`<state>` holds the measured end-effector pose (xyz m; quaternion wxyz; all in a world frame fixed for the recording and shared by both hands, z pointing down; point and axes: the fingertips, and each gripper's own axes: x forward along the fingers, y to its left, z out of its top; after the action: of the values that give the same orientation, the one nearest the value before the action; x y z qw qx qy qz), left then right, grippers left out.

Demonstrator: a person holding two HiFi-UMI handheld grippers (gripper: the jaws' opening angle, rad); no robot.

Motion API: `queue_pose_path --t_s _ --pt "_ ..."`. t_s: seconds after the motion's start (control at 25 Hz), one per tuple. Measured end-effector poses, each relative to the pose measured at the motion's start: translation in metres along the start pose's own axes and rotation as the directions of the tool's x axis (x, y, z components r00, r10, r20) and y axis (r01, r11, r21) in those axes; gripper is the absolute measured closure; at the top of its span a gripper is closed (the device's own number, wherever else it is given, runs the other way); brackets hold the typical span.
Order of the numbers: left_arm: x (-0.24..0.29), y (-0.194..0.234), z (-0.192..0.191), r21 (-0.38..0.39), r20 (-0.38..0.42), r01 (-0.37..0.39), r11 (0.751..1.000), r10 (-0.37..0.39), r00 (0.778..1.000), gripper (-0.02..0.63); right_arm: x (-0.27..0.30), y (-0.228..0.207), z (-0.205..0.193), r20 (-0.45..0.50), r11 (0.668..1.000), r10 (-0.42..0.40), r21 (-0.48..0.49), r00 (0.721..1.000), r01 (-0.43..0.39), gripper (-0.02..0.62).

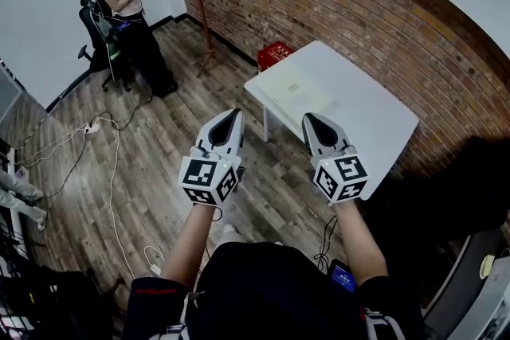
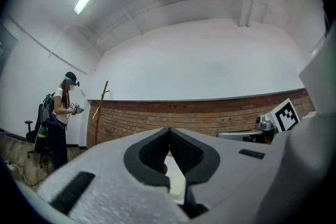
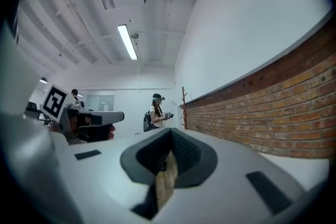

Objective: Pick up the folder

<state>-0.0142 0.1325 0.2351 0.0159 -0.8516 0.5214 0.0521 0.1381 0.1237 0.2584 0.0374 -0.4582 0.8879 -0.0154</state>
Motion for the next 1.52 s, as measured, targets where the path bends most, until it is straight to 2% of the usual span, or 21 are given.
queue_pose_path --t_s 0.28,0.56,1.04,1.52 --pt "0.006 -0.008 -0.007 -0.015 -0.015 -0.009 1.000 0.009 1.000 0.588 -0.006 -0.013 0.000 0.009 1.000 0.000 0.016 1.000 0.000 0.567" --pt "0.019 0.002 -0.013 -0.021 -0.027 -0.017 1.000 0.017 1.000 0.588 0.014 -0.017 -0.002 0.004 0.999 0.018 0.027 1.000 -0.018 0.568" --pt "0.062 0.051 -0.016 -0.061 -0.017 -0.021 0.998 0.020 1.000 0.588 0.067 -0.038 -0.008 -0.009 1.000 0.006 0.031 1.000 -0.005 0.568" --pt "0.113 0.116 -0.028 -0.081 -0.048 -0.017 0.997 0.014 0.999 0.588 0.149 -0.053 -0.016 -0.035 0.999 0.000 0.036 0.999 0.001 0.567"
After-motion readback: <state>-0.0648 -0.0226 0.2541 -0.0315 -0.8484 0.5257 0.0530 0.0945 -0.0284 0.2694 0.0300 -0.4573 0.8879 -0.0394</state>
